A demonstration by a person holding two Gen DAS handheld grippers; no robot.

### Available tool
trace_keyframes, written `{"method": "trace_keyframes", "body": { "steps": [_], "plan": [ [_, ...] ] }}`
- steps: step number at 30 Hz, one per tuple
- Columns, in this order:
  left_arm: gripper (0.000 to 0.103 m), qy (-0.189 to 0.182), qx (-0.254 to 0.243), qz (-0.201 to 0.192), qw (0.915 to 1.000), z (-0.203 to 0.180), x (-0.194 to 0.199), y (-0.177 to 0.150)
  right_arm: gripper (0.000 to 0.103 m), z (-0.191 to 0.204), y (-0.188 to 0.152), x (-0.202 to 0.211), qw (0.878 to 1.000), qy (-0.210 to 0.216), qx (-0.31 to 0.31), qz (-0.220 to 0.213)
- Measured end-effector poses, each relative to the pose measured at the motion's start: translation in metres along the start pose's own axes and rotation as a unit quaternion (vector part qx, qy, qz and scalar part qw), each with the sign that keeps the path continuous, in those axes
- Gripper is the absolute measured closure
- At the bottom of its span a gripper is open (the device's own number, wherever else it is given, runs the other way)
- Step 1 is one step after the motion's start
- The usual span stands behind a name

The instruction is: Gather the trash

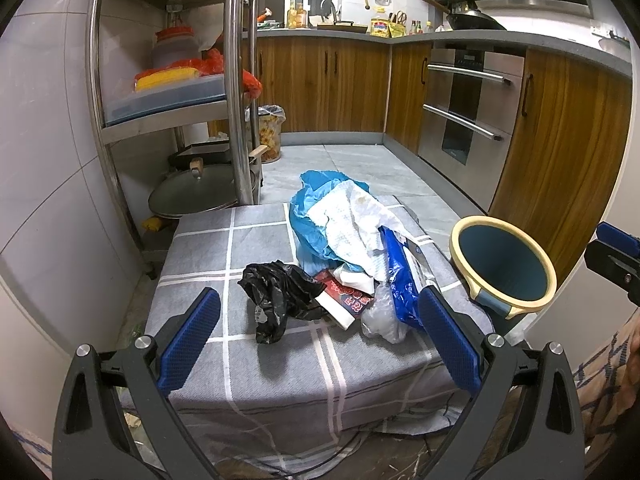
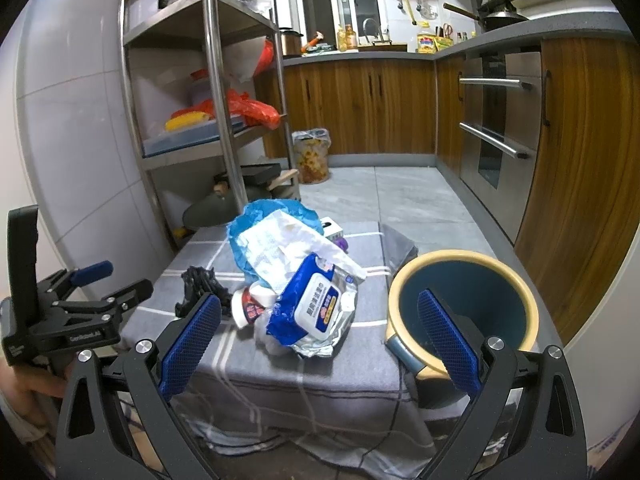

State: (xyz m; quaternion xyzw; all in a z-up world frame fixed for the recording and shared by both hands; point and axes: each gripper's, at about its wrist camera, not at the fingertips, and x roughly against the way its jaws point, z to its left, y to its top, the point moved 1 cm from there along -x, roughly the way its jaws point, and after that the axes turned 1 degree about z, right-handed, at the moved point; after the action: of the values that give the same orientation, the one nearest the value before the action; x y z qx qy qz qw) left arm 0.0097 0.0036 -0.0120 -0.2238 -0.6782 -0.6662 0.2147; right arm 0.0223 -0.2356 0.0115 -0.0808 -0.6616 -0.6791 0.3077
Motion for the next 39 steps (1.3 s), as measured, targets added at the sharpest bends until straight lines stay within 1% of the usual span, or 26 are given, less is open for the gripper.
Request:
{"method": "trace_keyframes", "body": {
  "steps": [3, 8, 11, 14, 17, 20, 23, 28, 31, 33, 34, 36, 37, 38, 39],
  "plan": [
    [0.005, 0.002, 0.003, 0.008, 1.0000, 0.000, -0.003, 0.001, 0.005, 0.000, -0.004, 0.000, 1.000, 0.000, 0.000, 0.001],
    [0.005, -0.003, 0.020, 0.042, 0.9989, 0.006, -0.017, 0.002, 0.005, 0.000, -0.007, -0.006, 1.000, 0.003, -0.002, 0.010],
    [0.006, 0.005, 0.012, 0.070, 0.9974, 0.009, -0.031, 0.005, 0.005, -0.002, -0.008, -0.012, 0.999, 0.011, -0.011, 0.031],
    [0.006, 0.000, 0.019, 0.101, 0.9947, 0.016, -0.048, 0.008, 0.005, -0.003, -0.008, -0.021, 0.998, 0.025, -0.022, 0.059],
    [0.012, -0.008, 0.021, 0.136, 0.9904, 0.024, -0.068, 0.010, 0.005, -0.002, -0.006, -0.026, 0.996, 0.030, -0.024, 0.076],
    [0.014, -0.017, 0.030, 0.171, 0.9847, 0.032, -0.087, 0.011, 0.005, -0.001, -0.002, -0.032, 0.995, 0.035, -0.023, 0.093],
    [0.015, -0.026, 0.040, 0.204, 0.9778, 0.039, -0.111, 0.012, 0.005, -0.003, 0.002, -0.043, 0.991, 0.052, -0.035, 0.117],
    [0.017, -0.018, 0.045, 0.230, 0.9719, 0.048, -0.145, 0.018, 0.005, -0.004, 0.012, -0.067, 0.984, 0.069, -0.045, 0.159],
    [0.025, -0.016, 0.054, 0.244, 0.9681, 0.053, -0.163, 0.017, 0.005, -0.006, 0.015, -0.089, 0.979, 0.072, -0.046, 0.183],
    [0.036, -0.023, 0.062, 0.255, 0.9648, 0.056, -0.171, 0.014, 0.005, -0.008, 0.014, -0.102, 0.976, 0.073, -0.053, 0.198],
    [0.040, -0.030, 0.067, 0.260, 0.9629, 0.057, -0.175, 0.012, 0.005, -0.009, 0.014, -0.107, 0.975, 0.074, -0.055, 0.202],
    [0.053, -0.046, 0.070, 0.266, 0.9603, 0.057, -0.178, 0.009, 0.005, -0.011, 0.012, -0.118, 0.972, 0.074, -0.063, 0.214],
    [0.057, -0.051, 0.070, 0.267, 0.9597, 0.056, -0.179, 0.008, 0.005, -0.012, 0.011, -0.122, 0.971, 0.074, -0.065, 0.217],
    [0.066, -0.056, 0.072, 0.268, 0.9592, 0.057, -0.180, 0.007, 0.005, -0.013, 0.009, -0.126, 0.970, 0.074, -0.069, 0.222],
    [0.071, -0.061, 0.076, 0.267, 0.9587, 0.059, -0.179, 0.007, 0.005, -0.013, 0.007, -0.130, 0.969, 0.076, -0.073, 0.226]
  ]
}}
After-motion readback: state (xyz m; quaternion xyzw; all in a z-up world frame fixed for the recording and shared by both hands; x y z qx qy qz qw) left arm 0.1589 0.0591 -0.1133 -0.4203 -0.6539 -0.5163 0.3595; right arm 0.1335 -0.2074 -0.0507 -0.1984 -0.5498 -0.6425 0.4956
